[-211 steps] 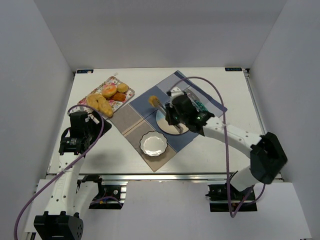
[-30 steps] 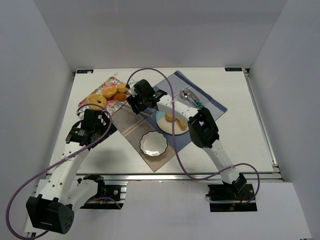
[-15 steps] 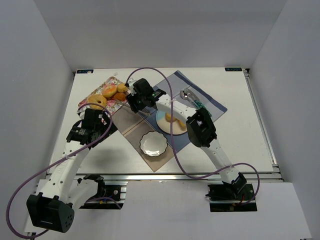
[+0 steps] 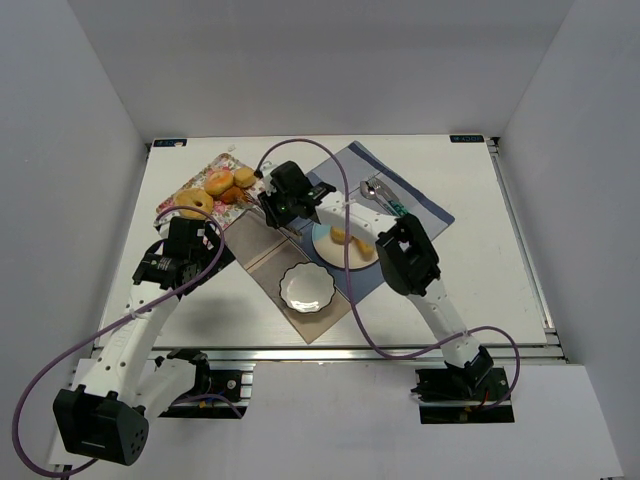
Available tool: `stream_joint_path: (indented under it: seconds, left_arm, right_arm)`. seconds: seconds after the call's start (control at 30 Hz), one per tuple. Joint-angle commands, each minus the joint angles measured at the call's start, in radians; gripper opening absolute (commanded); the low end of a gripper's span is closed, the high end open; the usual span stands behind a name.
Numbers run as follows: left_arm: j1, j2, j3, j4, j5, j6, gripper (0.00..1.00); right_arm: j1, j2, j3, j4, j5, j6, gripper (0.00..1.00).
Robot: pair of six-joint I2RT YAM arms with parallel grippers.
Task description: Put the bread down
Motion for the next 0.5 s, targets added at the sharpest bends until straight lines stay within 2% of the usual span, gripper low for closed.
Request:
stream_joint_path:
  seconds: [0.0,0.2,0.47]
  left_arm:
    - [-0.002,-0.012,0.009,0.022,0.01,0.005,0.98]
    - [-0.004,0.001,0.01,0.067,0.033,0.0,0.98]
    - [-0.004,0.124,0.062,0.185,0.096,-0.004,0.98]
  right_arm:
    - [0.001,-0.171,-0.07,0.098,-0.07,0.019,0.31]
    - [0.002,-0.341,-0.248,0.162,-0.075,0.038,0.3]
    - [0.001,-0.601,-0.503,0.235,0.065,0.036,0.26]
